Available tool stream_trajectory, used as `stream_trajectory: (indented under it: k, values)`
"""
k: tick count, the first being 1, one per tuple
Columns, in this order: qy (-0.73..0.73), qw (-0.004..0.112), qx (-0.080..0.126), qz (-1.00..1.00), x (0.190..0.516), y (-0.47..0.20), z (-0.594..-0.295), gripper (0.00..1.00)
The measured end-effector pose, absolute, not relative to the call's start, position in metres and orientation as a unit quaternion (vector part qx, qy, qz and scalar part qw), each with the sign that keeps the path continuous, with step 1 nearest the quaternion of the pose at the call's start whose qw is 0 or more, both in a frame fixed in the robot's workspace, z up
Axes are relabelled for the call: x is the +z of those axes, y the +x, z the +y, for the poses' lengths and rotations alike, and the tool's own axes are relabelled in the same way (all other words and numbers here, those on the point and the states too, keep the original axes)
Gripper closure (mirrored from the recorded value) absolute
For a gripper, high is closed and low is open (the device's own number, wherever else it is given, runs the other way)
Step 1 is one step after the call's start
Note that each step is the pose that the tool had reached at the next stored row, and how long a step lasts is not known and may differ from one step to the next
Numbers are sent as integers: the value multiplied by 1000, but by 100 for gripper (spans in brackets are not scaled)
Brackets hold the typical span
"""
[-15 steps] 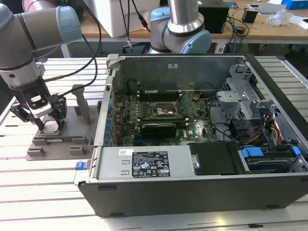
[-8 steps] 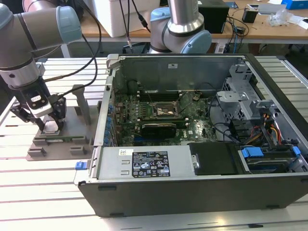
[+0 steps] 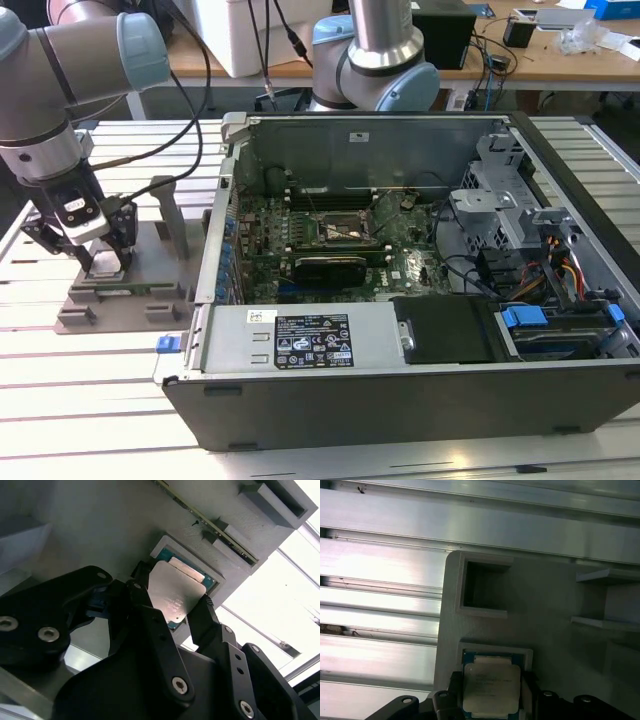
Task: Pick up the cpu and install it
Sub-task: 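Pick up the cpu and move it towards the insertion slot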
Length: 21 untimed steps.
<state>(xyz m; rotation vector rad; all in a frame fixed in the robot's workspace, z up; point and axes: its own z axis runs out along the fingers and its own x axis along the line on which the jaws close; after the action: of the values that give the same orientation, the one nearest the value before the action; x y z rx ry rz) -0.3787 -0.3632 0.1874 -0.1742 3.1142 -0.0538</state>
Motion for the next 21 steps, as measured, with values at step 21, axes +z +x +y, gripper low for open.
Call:
stream_trajectory:
  k: [21]
  values:
    - [-52, 11, -20, 998, 189, -387, -362, 45]
